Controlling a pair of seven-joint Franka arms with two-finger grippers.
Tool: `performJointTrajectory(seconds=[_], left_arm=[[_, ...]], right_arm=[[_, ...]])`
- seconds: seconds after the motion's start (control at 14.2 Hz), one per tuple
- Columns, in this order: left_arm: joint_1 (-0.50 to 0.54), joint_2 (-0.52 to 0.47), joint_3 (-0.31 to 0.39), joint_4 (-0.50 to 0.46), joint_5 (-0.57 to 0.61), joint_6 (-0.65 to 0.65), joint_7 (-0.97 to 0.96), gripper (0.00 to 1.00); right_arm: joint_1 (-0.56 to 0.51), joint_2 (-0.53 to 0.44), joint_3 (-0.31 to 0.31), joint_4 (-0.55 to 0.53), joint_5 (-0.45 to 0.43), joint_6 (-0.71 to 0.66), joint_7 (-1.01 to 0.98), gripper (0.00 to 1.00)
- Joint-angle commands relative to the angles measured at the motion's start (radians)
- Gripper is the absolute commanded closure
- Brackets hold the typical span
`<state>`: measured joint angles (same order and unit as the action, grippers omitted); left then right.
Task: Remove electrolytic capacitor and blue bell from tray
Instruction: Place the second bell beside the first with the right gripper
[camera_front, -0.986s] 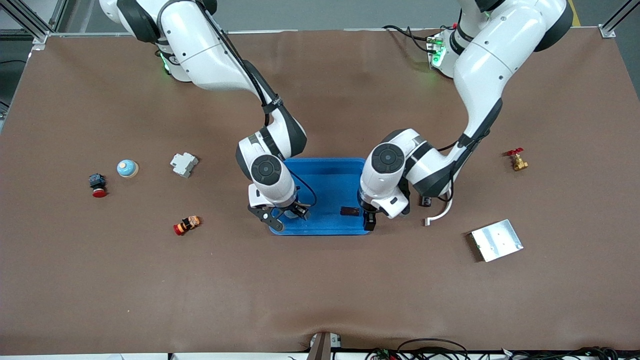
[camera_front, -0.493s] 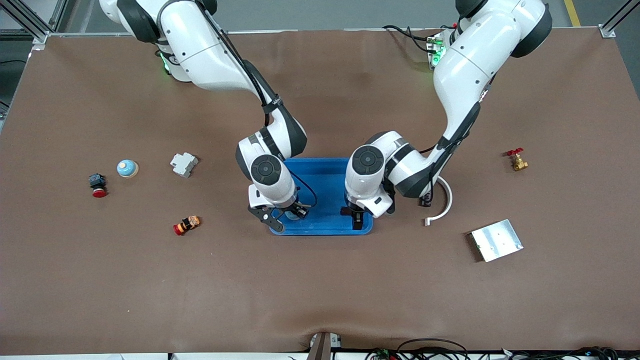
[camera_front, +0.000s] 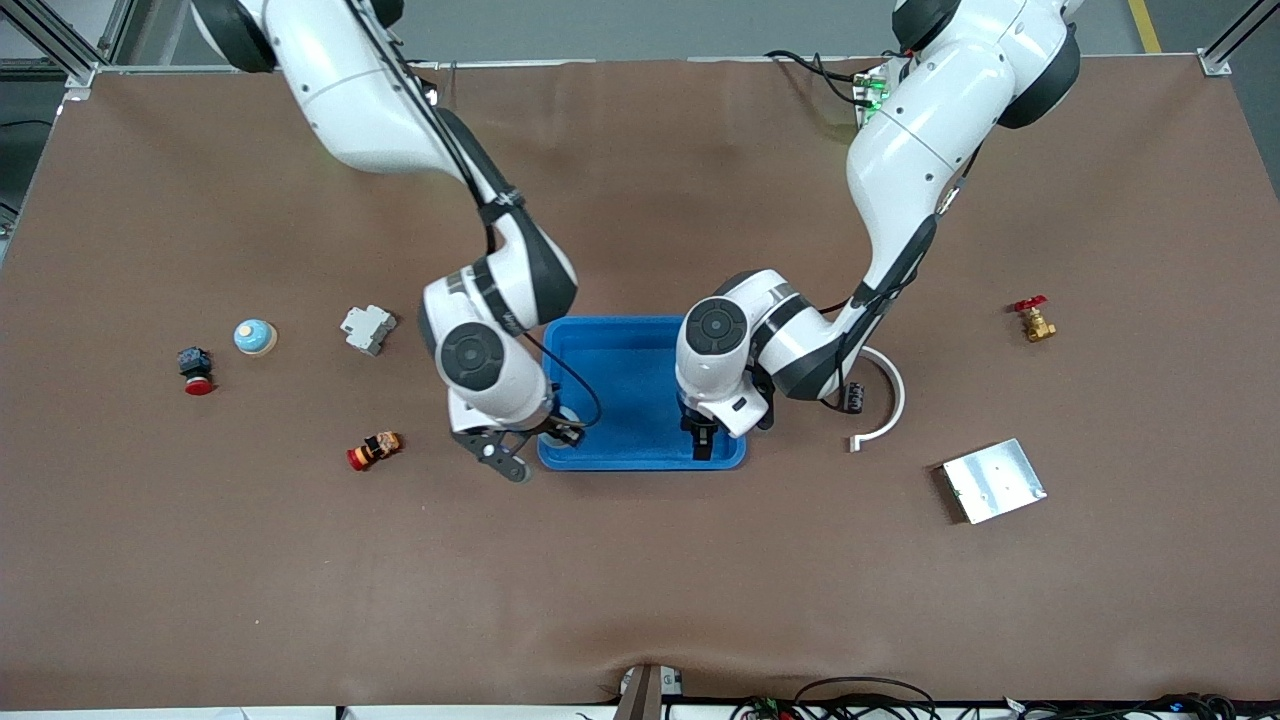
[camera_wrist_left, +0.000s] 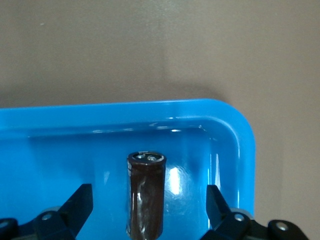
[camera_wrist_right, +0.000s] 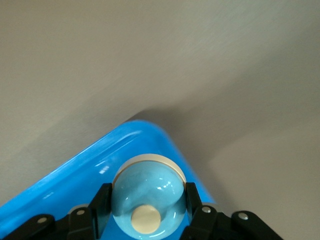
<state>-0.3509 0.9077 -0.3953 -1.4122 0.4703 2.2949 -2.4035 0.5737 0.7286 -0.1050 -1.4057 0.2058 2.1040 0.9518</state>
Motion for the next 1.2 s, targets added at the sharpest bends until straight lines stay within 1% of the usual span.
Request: performJointTrajectory(seconds=[0.0,0.07,0.14,0.35,0.42,0.49,0.56,0.63,0.7,0.78,0.85,0.92,0.99,1.13], left_arm=[[-0.014,0.014,0.013,0.035,-0.004,-0.011,0.061,0.00],[-0.014,0.014,0.013,0.035,-0.004,-0.011,0.061,0.00],[-0.017,0.014,0.013,0.035,-0.002,-0.011,0.063,0.00],[-0.033,0.014,0.019,0.035,-0.002,-0.011,0.058,0.00],[-0.034,0.014,0.019,0.033,-0.002,-0.011,0.056,0.00],[-0.036,0.014,0.019,0.033,-0.002,-0.011,0.055,0.07],[-0.036,0.014,0.021,0.033,-0.002,-0.011,0.056,0.27],[-0.036,0.014,0.019,0.033,-0.002,-0.011,0.058,0.42],[-0.034,0.014,0.021,0.032,-0.001,-0.011,0.063,0.43],[-0.034,0.014,0.022,0.032,0.001,-0.011,0.066,0.46],[-0.034,0.013,0.030,0.032,0.002,-0.011,0.067,0.46],[-0.034,0.013,0.036,0.032,0.002,-0.011,0.069,0.48],[-0.034,0.013,0.038,0.032,0.002,-0.011,0.070,0.51],[-0.034,0.011,0.036,0.032,0.002,-0.011,0.081,0.52]], right_arm=[[-0.099,-0.073,0.024,-0.027,0.012,-0.148,-0.190,1.00],[-0.145,-0.095,0.022,-0.035,0.006,-0.200,-0.284,1.00],[-0.182,-0.122,0.021,-0.060,0.001,-0.223,-0.380,1.00],[-0.290,-0.202,0.016,-0.188,-0.034,-0.219,-0.647,1.00],[-0.317,-0.215,0.016,-0.209,-0.051,-0.217,-0.706,1.00],[-0.349,-0.218,0.016,-0.223,-0.063,-0.217,-0.766,1.00],[-0.386,-0.218,0.016,-0.240,-0.083,-0.205,-0.833,1.00],[-0.425,-0.215,0.016,-0.254,-0.097,-0.176,-0.890,1.00],[-0.443,-0.210,0.014,-0.269,-0.114,-0.142,-0.936,1.00],[-0.466,-0.204,0.014,-0.275,-0.149,-0.100,-0.970,1.00],[-0.495,-0.192,0.016,-0.289,-0.167,-0.060,-1.005,1.00],[-0.520,-0.190,0.018,-0.314,-0.167,-0.020,-1.050,1.00],[-0.522,-0.190,0.018,-0.328,-0.167,0.003,-1.067,1.00],[-0.525,-0.181,0.018,-0.349,-0.167,0.046,-1.067,1.00]])
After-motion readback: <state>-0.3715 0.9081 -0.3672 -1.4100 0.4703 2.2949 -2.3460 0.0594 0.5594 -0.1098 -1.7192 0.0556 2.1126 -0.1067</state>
